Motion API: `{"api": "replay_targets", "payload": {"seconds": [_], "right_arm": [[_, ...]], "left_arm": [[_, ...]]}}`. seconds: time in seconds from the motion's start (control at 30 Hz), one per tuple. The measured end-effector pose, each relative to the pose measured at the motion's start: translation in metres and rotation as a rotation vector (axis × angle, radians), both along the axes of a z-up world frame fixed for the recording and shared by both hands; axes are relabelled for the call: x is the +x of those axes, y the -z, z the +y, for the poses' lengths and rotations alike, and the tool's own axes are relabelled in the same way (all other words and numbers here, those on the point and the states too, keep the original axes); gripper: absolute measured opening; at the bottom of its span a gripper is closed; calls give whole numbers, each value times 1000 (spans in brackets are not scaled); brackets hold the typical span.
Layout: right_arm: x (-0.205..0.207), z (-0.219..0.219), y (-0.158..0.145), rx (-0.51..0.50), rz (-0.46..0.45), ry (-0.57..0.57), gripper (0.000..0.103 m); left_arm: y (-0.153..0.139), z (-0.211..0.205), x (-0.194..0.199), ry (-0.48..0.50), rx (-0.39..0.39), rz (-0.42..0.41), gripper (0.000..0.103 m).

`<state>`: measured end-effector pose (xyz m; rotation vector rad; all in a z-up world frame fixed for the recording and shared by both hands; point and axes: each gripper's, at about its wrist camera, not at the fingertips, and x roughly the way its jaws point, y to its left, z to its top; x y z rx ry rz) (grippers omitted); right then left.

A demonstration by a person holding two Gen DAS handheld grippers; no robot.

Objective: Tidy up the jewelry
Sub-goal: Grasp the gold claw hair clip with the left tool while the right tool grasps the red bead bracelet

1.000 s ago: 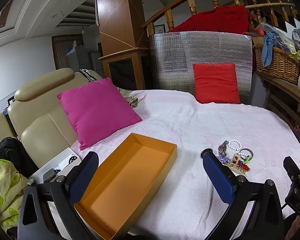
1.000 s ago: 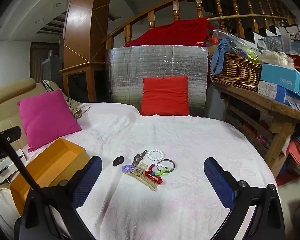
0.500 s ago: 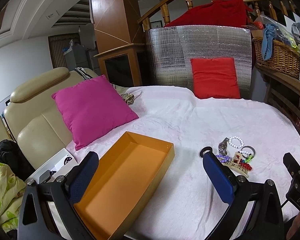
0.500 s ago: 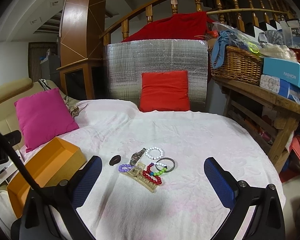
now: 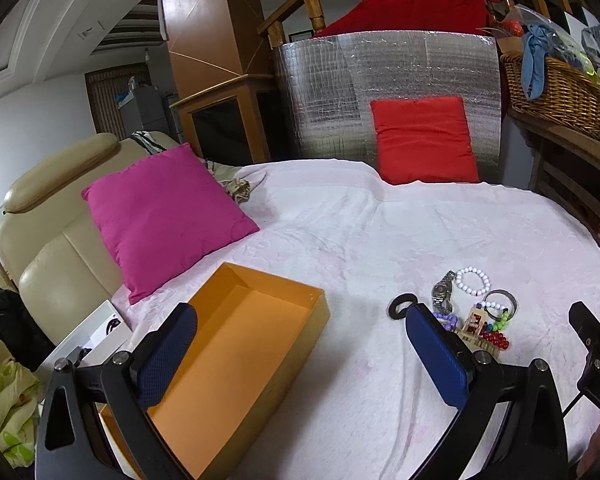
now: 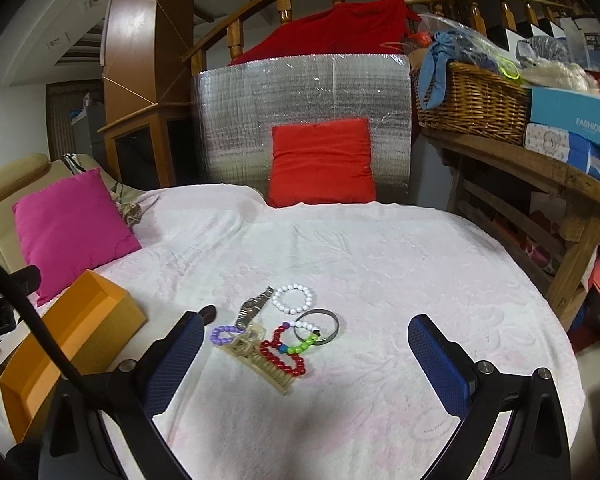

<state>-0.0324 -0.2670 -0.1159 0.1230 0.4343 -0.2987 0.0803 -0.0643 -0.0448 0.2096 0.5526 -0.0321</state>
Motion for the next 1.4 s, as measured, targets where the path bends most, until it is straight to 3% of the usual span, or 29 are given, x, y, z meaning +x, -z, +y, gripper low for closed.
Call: {"api": "replay_targets", "payload": {"seconds": [0.43,0.5,0.63,0.73,0.83,0.9,1.1,1.27,1.4], "right_arm": [[22,-32,14,64,43,-15,103],[27,-37,19,90,57,-31,103],[46,-54,35,211,115,-116,102],[68,-66,56,342,217,-203,86],[84,-71,77,419,316,-243,74],[88,-70,84,411,340,-258,65],[97,-71,99,470,351,-296,45],[97,-99,106,608,338,-192,45],[89,-115,104,664,300,-135,45]], "left_arm": [[24,-37,38,39,4,5,103],[34,-42,46,62,-27,35,103],[83,-47,82,105,-66,196,103],[113,-46,103,69,-40,332,103],[114,-43,109,67,-56,338,103],[111,-41,108,78,-48,323,103],[123,-34,121,144,-145,417,103],[113,-65,102,284,-162,348,103],[110,-97,90,391,-189,344,103]]}}
